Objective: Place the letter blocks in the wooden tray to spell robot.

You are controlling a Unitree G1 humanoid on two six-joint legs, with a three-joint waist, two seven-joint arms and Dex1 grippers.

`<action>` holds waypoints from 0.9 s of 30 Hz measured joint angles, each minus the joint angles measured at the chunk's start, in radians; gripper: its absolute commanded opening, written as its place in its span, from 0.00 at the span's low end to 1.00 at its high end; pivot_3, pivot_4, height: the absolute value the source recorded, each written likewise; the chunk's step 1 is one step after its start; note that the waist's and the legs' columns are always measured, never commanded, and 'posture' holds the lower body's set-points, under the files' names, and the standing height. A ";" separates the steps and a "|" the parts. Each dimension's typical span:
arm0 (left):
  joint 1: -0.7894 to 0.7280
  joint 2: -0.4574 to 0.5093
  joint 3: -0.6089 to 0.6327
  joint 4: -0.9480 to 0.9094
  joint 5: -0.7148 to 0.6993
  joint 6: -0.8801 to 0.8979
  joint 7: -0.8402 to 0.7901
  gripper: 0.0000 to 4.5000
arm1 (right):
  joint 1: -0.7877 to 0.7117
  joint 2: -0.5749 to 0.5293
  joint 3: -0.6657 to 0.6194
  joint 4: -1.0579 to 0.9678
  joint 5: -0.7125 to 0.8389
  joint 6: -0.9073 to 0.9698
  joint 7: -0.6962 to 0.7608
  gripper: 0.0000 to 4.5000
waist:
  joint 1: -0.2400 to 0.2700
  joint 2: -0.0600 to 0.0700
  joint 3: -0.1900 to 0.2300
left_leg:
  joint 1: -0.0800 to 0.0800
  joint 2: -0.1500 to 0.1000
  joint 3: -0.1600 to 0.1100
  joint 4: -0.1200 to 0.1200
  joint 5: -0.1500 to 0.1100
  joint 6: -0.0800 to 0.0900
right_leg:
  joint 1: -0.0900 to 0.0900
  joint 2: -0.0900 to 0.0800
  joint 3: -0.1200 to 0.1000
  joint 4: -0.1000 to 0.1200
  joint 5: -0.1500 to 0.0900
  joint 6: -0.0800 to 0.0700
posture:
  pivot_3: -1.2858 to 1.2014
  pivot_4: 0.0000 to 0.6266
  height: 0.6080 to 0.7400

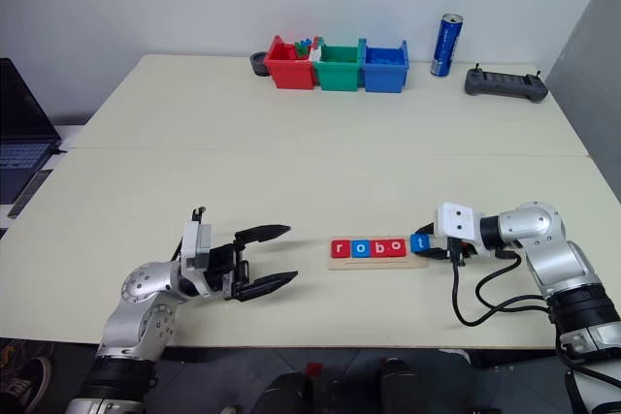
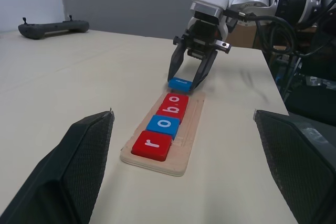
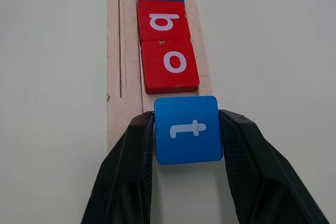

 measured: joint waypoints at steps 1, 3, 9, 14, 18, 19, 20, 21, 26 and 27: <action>0.000 0.000 0.000 0.000 0.000 0.000 0.000 1.00 | 0.000 0.000 0.002 0.001 0.000 -0.002 0.001 0.33 | 0.000 0.000 0.000 | 0.000 0.000 0.000 0.000 0.000 0.000 | 0.000 0.000 0.000 0.000 0.000 0.000 | 0.52 0.24 1.00; 0.000 0.000 0.000 0.000 0.000 0.000 0.001 1.00 | -0.001 0.000 0.004 0.001 0.000 -0.002 0.006 0.33 | 0.000 0.000 0.000 | 0.000 0.000 0.000 0.000 0.000 0.000 | 0.000 0.000 0.000 0.000 0.000 0.000 | 0.52 0.24 1.00; 0.000 0.000 0.000 0.000 0.000 0.000 0.002 1.00 | -0.005 0.000 0.007 0.001 0.001 -0.001 0.017 0.33 | 0.000 0.000 0.000 | 0.000 0.000 0.000 0.000 0.000 0.000 | 0.000 0.000 0.000 0.000 0.000 0.000 | 0.52 0.24 1.00; 0.000 0.000 0.000 0.000 0.000 0.000 0.003 1.00 | -0.007 0.000 0.009 0.001 0.000 0.003 0.020 0.41 | 0.000 0.000 0.000 | 0.000 0.000 0.000 0.000 0.000 0.000 | 0.000 0.000 0.000 0.000 0.000 0.000 | 0.52 0.24 1.00; 0.000 0.000 0.000 0.000 0.000 0.000 0.003 1.00 | -0.012 0.000 0.013 0.000 0.003 0.027 0.021 0.71 | 0.000 0.000 0.000 | 0.000 0.000 0.000 0.000 0.000 0.000 | 0.000 0.000 0.000 0.000 0.000 0.000 | 0.52 0.24 1.00; 0.000 0.000 0.000 0.000 0.000 0.000 0.003 1.00 | -0.015 0.000 0.013 -0.001 0.004 0.038 0.021 0.79 | 0.000 0.000 0.000 | 0.000 0.000 0.000 0.000 0.000 0.000 | 0.000 0.000 0.000 0.000 0.000 0.000 | 0.52 0.24 1.00; 0.000 0.000 0.000 0.000 0.000 0.000 0.003 1.00 | -0.018 0.000 0.013 -0.002 0.004 0.043 0.021 0.86 | 0.000 0.000 0.000 | 0.000 0.000 0.000 0.000 0.000 0.000 | 0.000 0.000 0.000 0.000 0.000 0.000 | 0.52 0.24 1.00; 0.000 0.000 0.000 0.000 0.000 0.000 0.003 1.00 | -0.019 0.000 0.013 -0.003 0.006 0.051 0.021 0.95 | 0.000 0.000 0.000 | 0.000 0.000 0.000 0.000 0.000 0.000 | 0.000 0.000 0.000 0.000 0.000 0.000 | 0.52 0.24 1.00; -0.001 0.000 0.000 0.000 0.000 0.000 0.003 1.00 | -0.017 -0.020 -0.009 -0.036 0.036 0.103 0.018 0.99 | 0.001 0.000 0.000 | 0.000 0.000 0.000 0.000 0.000 0.000 | 0.000 0.000 0.000 0.000 0.000 0.000 | 0.52 0.24 1.00; -0.001 0.000 0.000 -0.001 0.000 0.000 0.002 1.00 | -0.015 -0.036 -0.026 -0.043 0.042 0.106 0.017 0.99 | 0.001 0.000 0.000 | 0.000 0.000 0.000 0.000 0.000 0.000 | 0.000 0.000 0.000 0.000 0.000 0.000 | 0.52 0.24 1.00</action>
